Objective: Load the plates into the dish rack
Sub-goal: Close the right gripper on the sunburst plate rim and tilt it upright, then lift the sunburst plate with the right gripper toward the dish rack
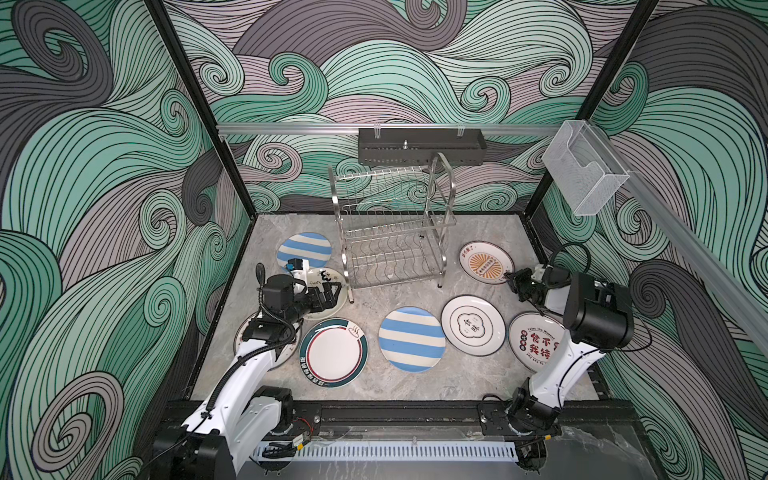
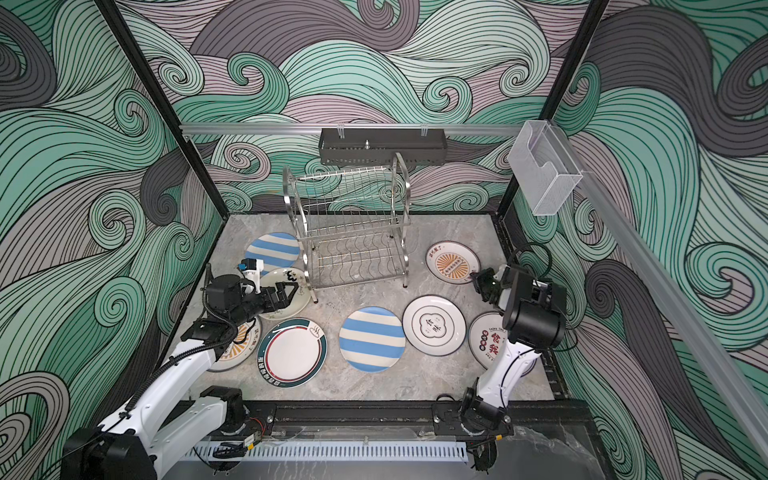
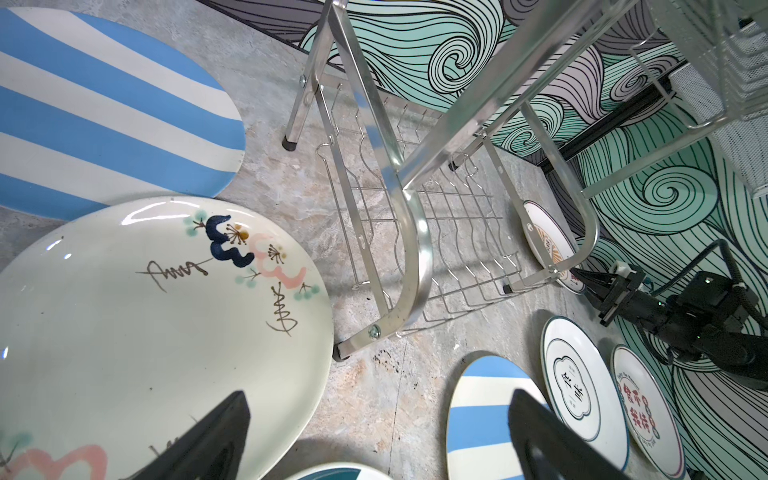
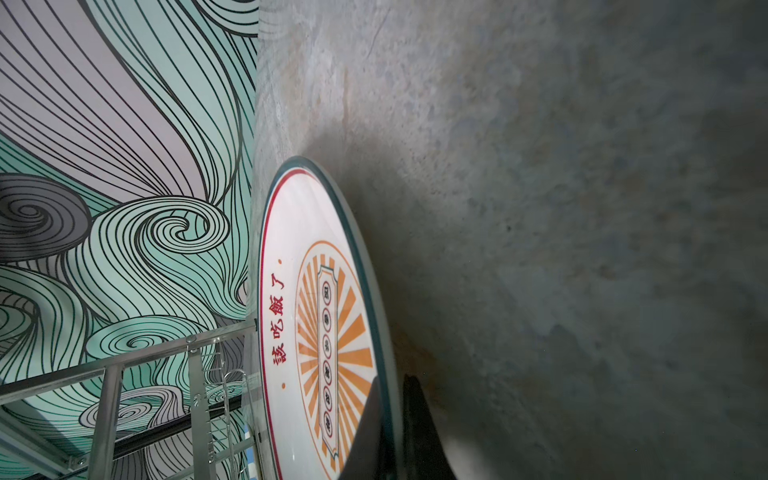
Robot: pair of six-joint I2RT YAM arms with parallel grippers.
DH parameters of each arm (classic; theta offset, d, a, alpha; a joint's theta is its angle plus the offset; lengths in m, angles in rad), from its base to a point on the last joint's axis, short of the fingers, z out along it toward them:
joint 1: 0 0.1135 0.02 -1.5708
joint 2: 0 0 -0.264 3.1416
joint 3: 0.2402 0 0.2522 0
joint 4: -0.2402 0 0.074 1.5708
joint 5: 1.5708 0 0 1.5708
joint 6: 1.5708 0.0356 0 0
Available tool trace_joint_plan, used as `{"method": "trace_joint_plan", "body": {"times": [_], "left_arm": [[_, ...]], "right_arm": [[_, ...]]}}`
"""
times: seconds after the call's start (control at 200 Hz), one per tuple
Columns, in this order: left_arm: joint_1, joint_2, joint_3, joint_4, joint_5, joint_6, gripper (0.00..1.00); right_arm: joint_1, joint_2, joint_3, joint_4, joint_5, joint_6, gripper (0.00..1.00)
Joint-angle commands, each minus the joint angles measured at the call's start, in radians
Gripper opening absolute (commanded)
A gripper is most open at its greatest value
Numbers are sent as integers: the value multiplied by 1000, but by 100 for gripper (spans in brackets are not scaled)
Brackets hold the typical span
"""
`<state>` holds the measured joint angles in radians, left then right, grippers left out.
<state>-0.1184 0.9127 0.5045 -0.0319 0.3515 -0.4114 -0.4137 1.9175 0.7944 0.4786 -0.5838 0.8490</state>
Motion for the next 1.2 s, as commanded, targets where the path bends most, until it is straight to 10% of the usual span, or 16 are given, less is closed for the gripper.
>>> {"method": "trace_joint_plan", "body": {"times": [0.0, 0.41, 1.196], "left_arm": [[-6, -13, 36, -6, 9, 5, 99], [-14, 53, 45, 19, 65, 8, 99], [-55, 61, 34, 80, 26, 76, 99]], "right_arm": [[2, -49, -28, -33, -2, 15, 0], [38, -259, -96, -32, -40, -14, 0], [199, -994, 82, -822, 274, -462, 0]]}}
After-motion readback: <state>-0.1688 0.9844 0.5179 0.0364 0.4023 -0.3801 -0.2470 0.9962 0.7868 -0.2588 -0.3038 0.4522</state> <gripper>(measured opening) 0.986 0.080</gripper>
